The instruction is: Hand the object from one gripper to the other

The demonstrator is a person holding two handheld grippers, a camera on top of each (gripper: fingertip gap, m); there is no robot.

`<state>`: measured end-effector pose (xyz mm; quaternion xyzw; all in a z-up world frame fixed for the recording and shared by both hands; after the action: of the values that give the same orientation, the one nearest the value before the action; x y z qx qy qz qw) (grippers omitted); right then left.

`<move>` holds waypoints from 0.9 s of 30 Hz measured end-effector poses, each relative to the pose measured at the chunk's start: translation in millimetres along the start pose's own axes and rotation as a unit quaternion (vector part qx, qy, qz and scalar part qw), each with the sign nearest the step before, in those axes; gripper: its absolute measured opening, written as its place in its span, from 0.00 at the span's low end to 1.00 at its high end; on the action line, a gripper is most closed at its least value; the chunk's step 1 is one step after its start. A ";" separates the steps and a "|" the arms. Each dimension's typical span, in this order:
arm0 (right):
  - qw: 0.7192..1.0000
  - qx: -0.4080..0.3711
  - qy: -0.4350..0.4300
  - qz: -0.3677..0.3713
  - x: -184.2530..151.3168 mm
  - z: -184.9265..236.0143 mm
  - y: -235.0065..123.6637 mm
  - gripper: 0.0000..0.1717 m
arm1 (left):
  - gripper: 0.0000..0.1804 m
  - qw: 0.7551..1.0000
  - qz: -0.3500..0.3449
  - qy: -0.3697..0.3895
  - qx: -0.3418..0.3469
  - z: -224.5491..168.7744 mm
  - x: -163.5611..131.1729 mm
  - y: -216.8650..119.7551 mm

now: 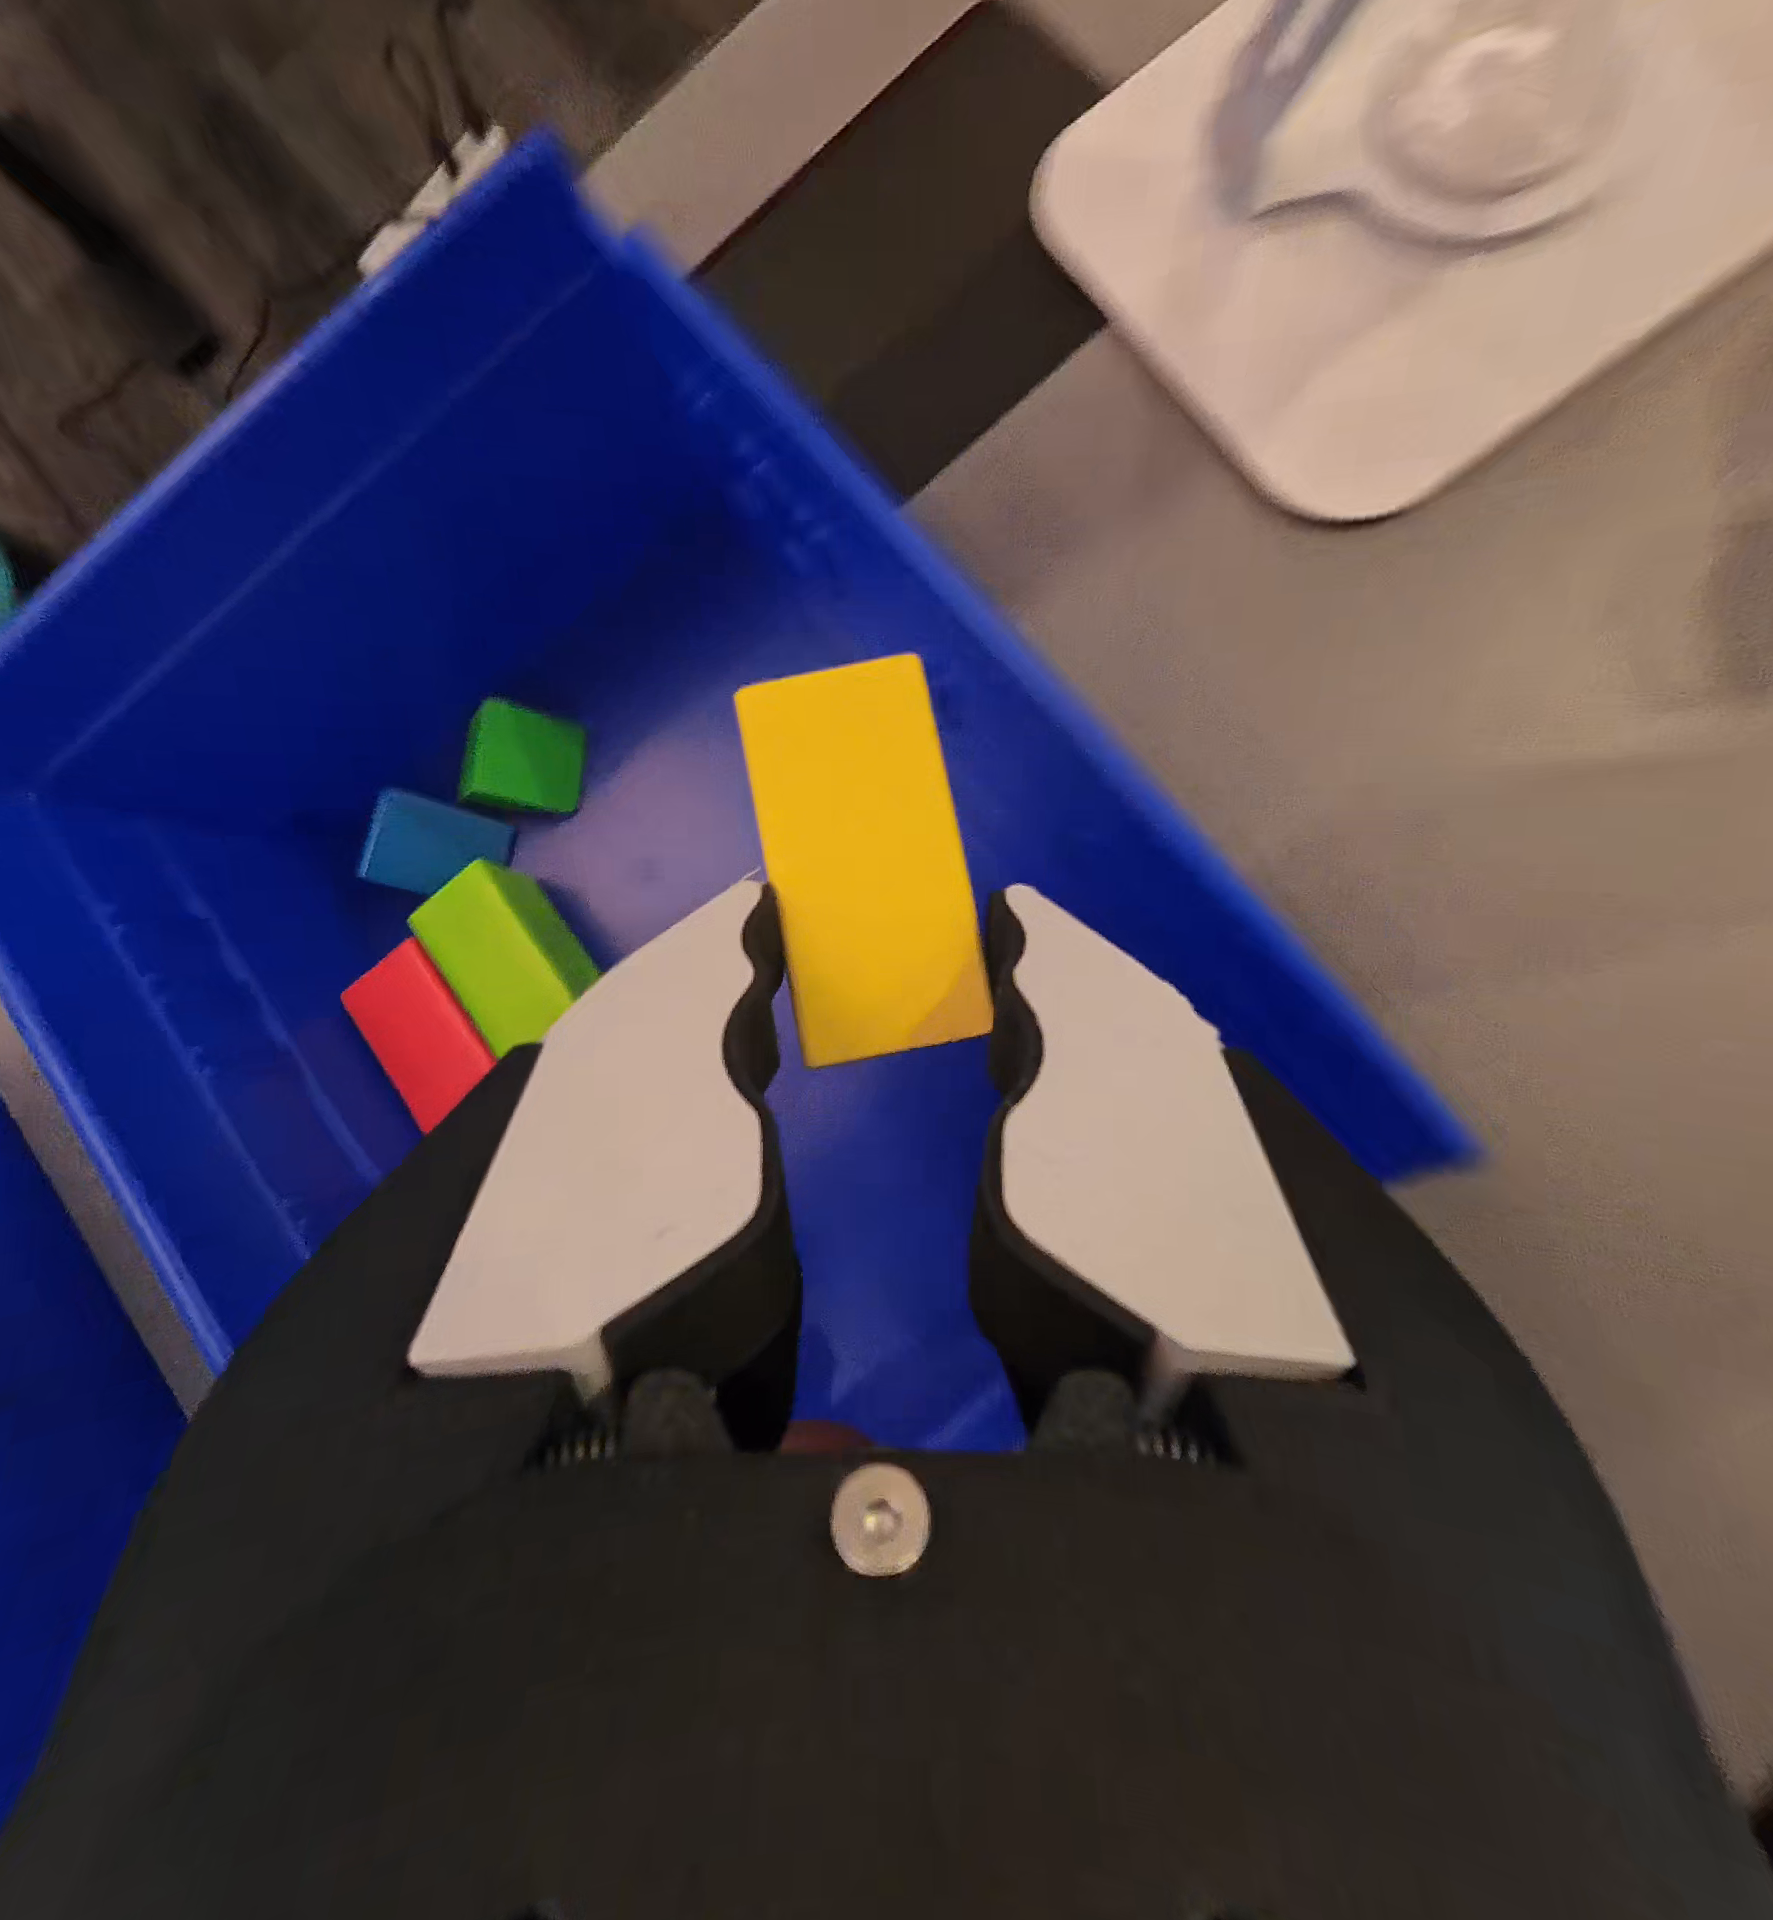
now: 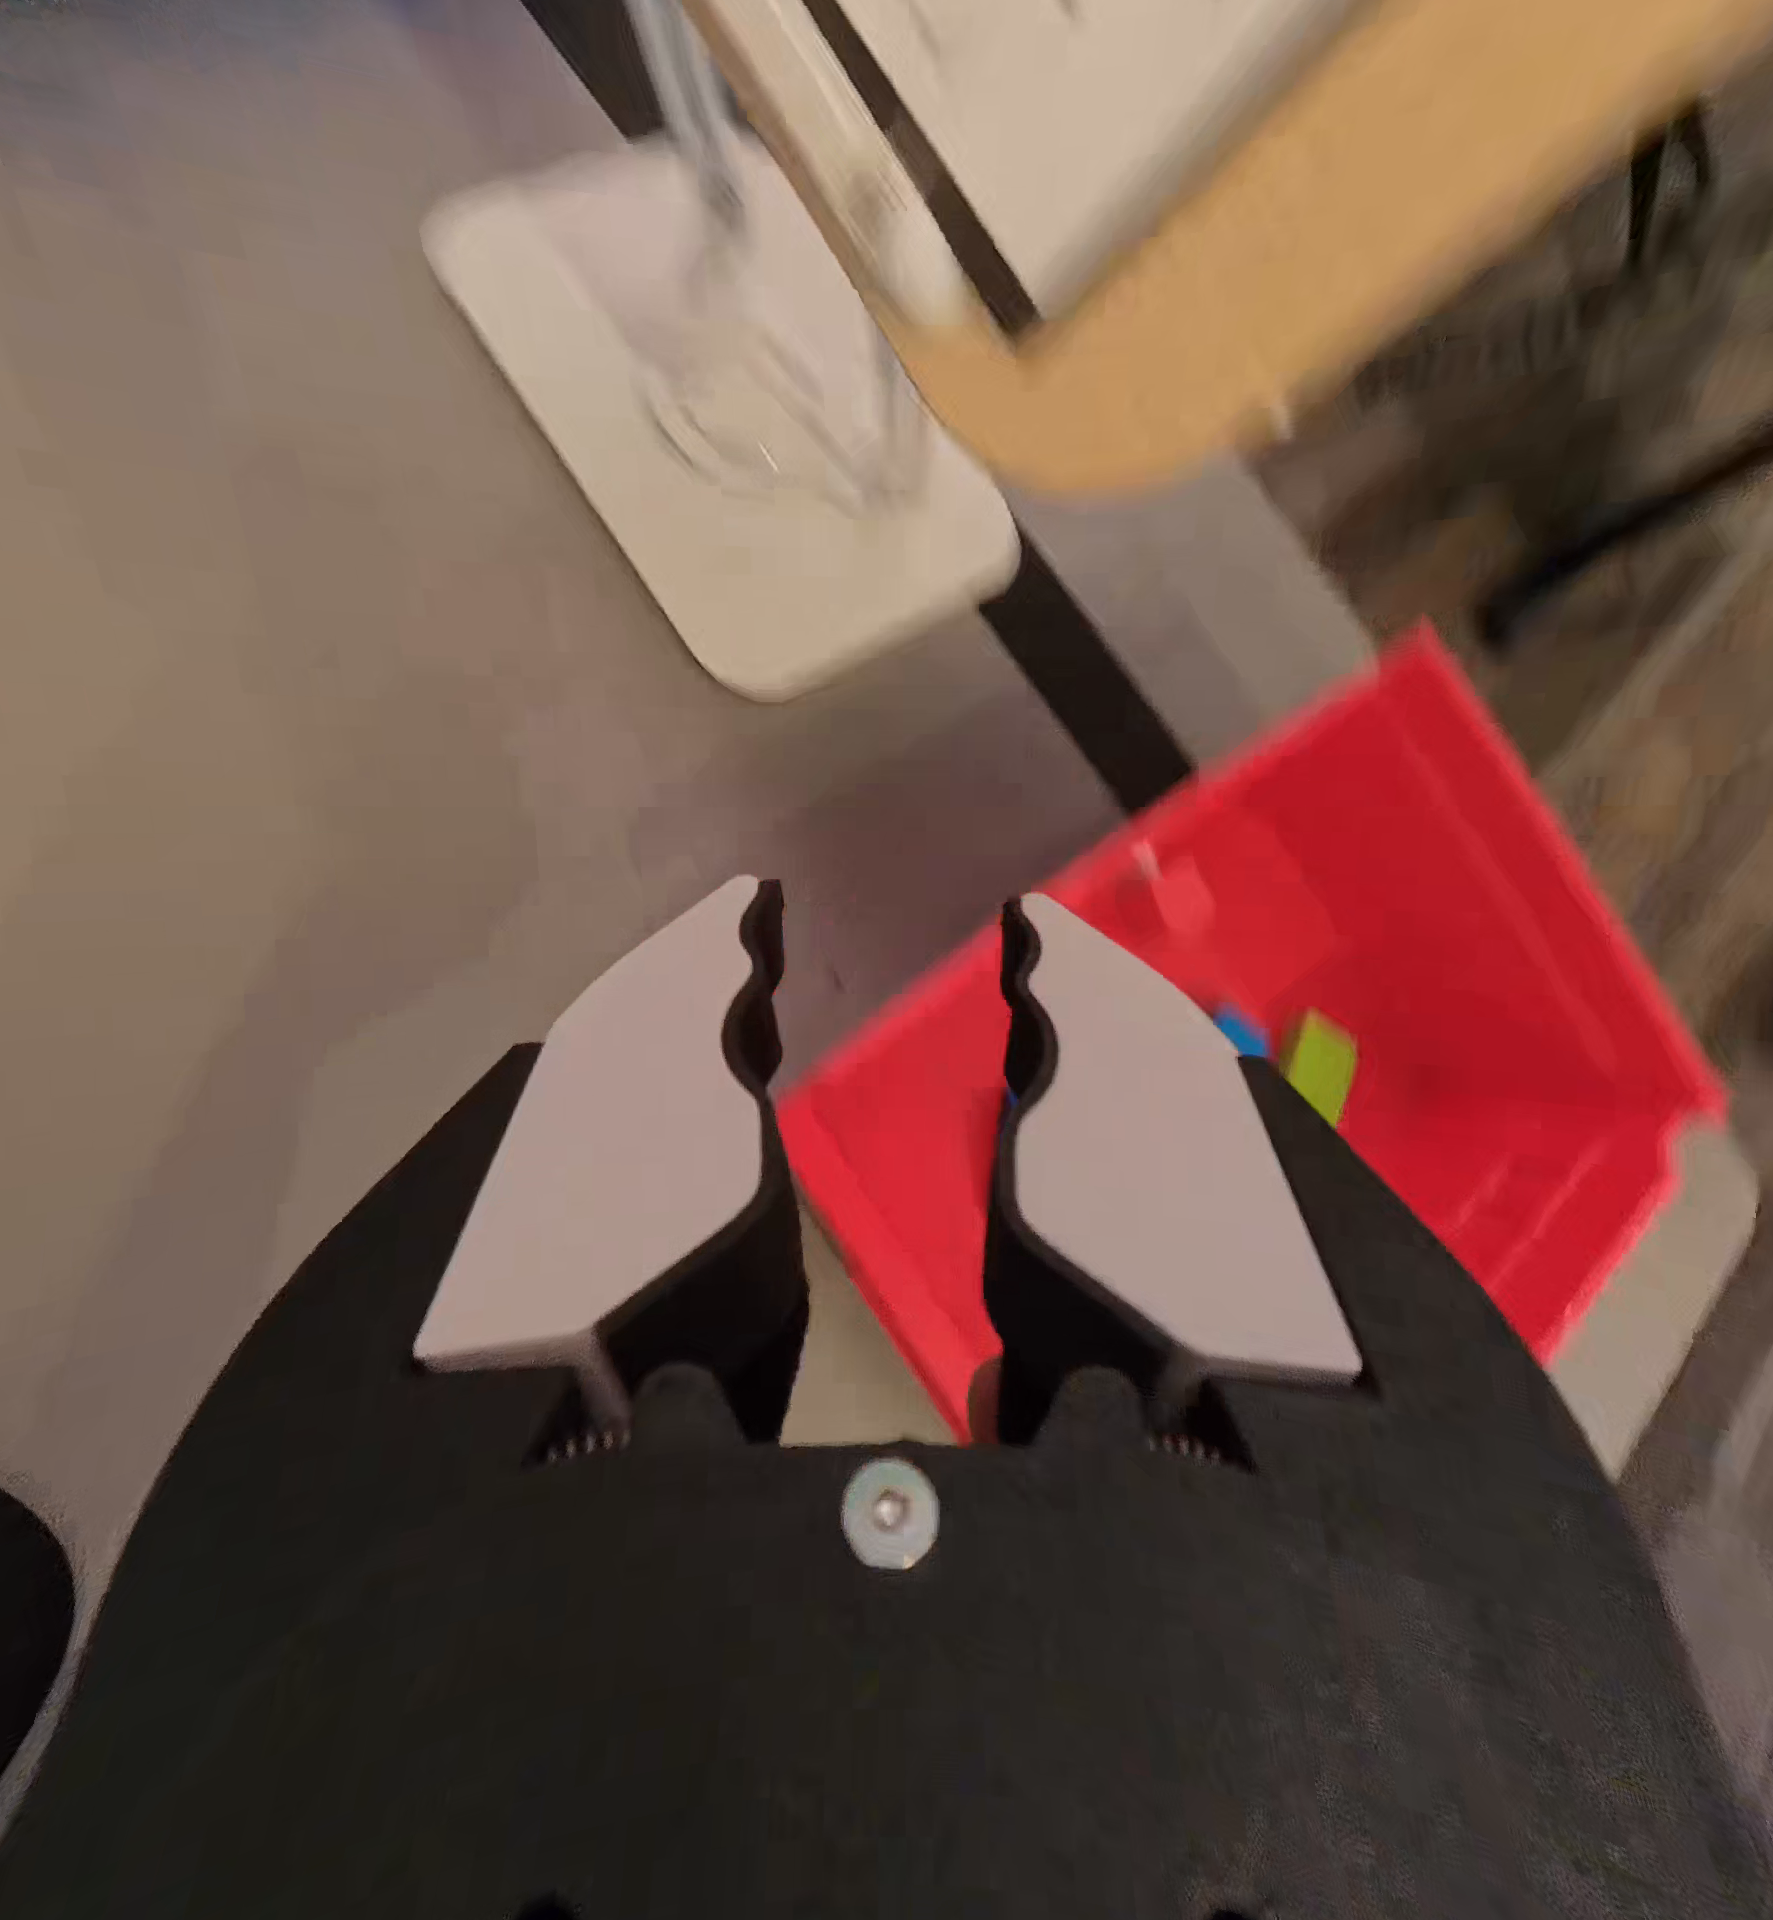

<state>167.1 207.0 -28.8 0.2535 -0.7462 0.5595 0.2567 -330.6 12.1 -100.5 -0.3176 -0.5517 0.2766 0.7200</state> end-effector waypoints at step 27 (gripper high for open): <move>0.920 0.275 -0.256 -0.112 120.7 164.0 52.6 0.17 | 0.29 0.933 -0.014 0.285 -0.219 -237.7 79.1 -97.7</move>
<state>26.5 50.7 -25.0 0.5307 -0.5697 0.6263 0.0380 -76.4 -27.9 -22.2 -0.5254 -0.3744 0.0367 0.7632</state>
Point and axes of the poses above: each gripper's, where its closed fingertips meet, y out along the fingers, x out of its top, z = x × y across the jaws, the point moved 8 cm from there along -y, back along the fingers, and after that the axes turned 3 degrees about x, right-handed, at the moved point
